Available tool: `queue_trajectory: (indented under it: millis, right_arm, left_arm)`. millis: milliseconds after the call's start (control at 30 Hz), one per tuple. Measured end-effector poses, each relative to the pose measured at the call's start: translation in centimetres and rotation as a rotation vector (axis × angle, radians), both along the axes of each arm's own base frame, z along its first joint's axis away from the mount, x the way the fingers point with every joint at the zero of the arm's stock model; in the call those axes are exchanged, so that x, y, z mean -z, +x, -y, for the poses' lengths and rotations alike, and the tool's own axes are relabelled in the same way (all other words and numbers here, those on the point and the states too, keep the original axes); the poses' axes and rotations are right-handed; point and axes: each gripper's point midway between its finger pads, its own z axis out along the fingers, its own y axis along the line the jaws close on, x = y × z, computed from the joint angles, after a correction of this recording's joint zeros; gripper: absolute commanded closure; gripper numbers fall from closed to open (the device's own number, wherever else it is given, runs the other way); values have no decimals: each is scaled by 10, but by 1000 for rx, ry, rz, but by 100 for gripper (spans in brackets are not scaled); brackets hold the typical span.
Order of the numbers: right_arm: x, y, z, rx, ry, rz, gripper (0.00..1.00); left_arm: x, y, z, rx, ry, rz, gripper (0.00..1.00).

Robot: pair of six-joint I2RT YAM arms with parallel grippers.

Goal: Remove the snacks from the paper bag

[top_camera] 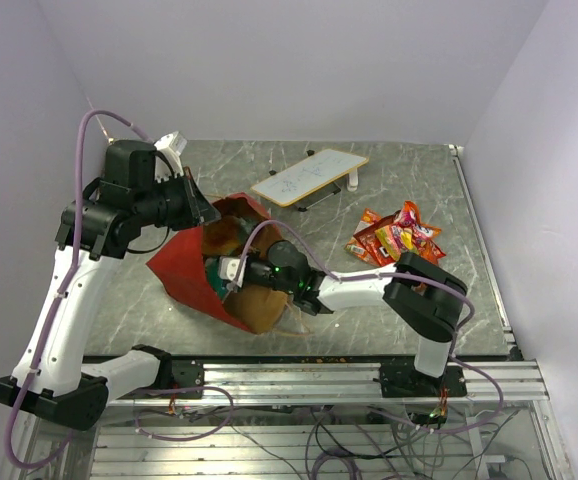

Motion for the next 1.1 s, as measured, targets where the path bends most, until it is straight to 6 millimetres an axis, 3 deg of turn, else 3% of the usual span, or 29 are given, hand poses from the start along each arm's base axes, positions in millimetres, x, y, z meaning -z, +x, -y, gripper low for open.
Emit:
queue_trajectory:
  millis: [300,467,633,933,1100]
  right_arm:
    - [-22,-3,23,11,5,34,100]
    - [-15,-10,39,-49,-114,106,100]
    - [9,-26,51,-143,-245,130,98]
    - [37,-32,47,-192,-317,127,60]
    - [57,-33,45,-212,-385,183,45]
  left_arm:
    - [1,0,-4,-17,13,3,93]
    - [0,-1,-5,-20,15,8,93]
    - [1,0,-5,-18,21,12,93]
    - [0,3,-4,-10,28,13,93]
    - [-1,6,-2,4,33,11,93]
